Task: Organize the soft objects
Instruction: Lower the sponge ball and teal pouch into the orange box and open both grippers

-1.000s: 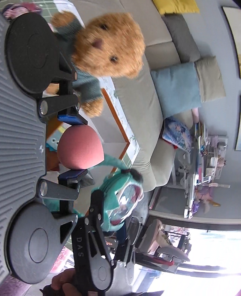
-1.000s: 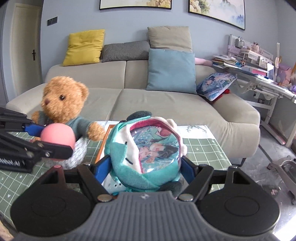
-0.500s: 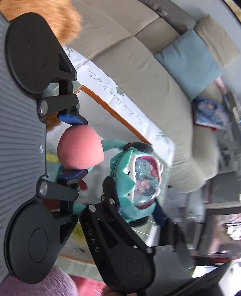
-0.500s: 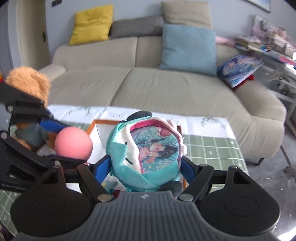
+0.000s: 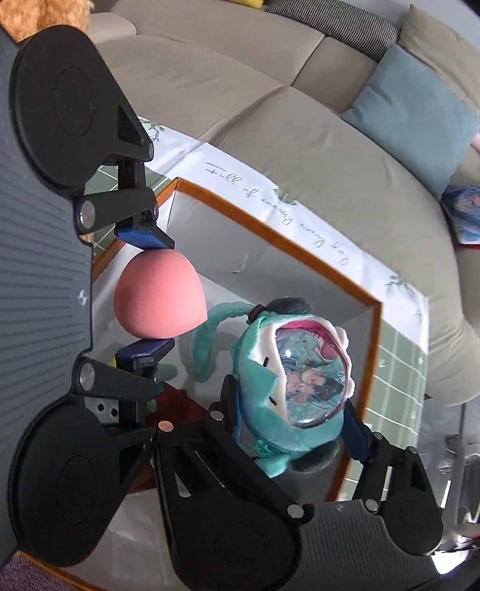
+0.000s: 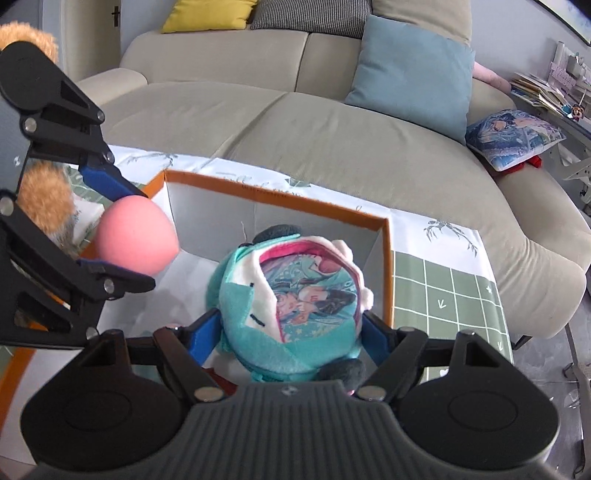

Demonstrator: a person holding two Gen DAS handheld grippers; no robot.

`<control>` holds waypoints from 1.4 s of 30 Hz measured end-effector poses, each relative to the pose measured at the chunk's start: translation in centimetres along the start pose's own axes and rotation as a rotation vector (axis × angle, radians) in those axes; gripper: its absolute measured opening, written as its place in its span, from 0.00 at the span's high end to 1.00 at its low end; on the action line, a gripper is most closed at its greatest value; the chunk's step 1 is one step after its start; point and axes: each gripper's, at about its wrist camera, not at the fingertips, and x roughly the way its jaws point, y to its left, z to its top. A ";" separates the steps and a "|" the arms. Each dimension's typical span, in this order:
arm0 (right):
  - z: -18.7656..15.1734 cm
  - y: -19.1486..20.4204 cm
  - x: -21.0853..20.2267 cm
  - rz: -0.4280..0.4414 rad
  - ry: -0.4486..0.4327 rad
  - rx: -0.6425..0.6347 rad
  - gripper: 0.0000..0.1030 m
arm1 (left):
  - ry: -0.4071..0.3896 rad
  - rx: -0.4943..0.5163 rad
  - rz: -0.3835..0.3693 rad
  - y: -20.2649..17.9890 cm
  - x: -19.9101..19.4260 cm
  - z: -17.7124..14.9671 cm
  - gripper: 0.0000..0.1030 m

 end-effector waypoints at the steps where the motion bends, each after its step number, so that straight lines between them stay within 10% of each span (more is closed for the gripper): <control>1: -0.1 0.2 0.4 -0.003 0.006 0.001 0.24 | 0.004 0.004 0.010 -0.1 0.2 0.1 0.45; 21: -0.7 1.6 -1.0 -0.095 -0.031 -0.008 0.12 | -0.001 0.033 0.072 -1.0 -1.3 -0.6 0.30; 42: -3.0 4.3 -10.9 -0.243 -0.231 0.229 0.12 | -0.266 -0.103 0.102 -2.4 -10.5 -7.5 0.31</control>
